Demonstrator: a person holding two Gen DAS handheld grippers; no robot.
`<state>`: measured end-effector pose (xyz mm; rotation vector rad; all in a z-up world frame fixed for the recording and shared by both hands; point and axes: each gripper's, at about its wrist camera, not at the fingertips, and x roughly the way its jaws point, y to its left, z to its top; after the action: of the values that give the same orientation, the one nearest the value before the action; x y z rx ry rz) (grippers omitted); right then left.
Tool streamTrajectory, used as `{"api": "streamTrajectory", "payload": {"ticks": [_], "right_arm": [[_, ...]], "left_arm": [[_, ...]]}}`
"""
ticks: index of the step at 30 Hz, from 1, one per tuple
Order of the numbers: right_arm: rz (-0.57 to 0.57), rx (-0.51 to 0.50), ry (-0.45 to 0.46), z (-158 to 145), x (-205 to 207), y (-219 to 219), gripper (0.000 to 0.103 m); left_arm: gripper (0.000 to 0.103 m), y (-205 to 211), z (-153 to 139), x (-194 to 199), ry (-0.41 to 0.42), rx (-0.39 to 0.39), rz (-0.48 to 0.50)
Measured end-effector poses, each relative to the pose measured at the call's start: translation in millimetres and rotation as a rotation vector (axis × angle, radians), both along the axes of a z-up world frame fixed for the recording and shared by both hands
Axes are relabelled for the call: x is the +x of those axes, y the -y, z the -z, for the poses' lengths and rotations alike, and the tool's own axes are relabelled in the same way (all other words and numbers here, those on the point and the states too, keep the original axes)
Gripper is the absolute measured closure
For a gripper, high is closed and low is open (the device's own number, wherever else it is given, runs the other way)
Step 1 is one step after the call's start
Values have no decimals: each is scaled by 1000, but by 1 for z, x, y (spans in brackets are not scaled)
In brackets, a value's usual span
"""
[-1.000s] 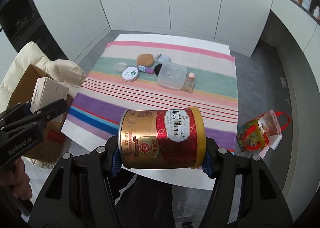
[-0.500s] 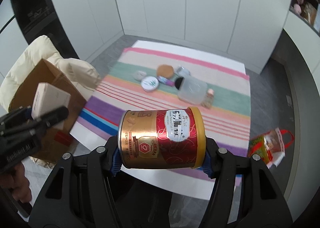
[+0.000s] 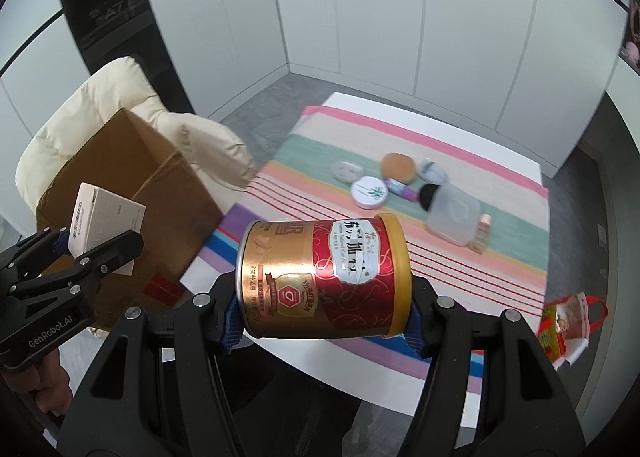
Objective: Organize objects
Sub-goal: 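Carry the can and the barcode box with both tools over the cardboard box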
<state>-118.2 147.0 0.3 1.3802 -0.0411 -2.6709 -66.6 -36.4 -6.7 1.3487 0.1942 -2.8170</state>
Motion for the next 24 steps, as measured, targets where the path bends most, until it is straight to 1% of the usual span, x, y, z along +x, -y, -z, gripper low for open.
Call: {"api": "streamTrajectory", "payload": {"ticks": [4, 10, 13, 16, 20, 22, 24], "right_arm": [[-40, -11, 2, 1, -6, 26, 39], [-102, -16, -19, -3, -13, 67, 39], [-134, -25, -25, -5, -17, 88, 39], [-177, -27, -33, -5, -18, 111, 39], [-232, -33, -40, -6, -21, 143, 39], [-258, -40, -43, -7, -21, 159, 39], [-278, -46, -41, -6, -21, 172, 39]], "left_arm": [[52, 22, -1, 9, -17, -8, -32], [52, 55, 1, 22, -24, -21, -88], [52, 75, 2, 29, -19, -12, -123], [52, 96, 3, 39, -23, -29, -161], [52, 116, 6, 47, -18, -28, -200], [51, 124, 9, 50, -21, -21, -206], [50, 130, 10, 54, -43, -41, -211]]}}
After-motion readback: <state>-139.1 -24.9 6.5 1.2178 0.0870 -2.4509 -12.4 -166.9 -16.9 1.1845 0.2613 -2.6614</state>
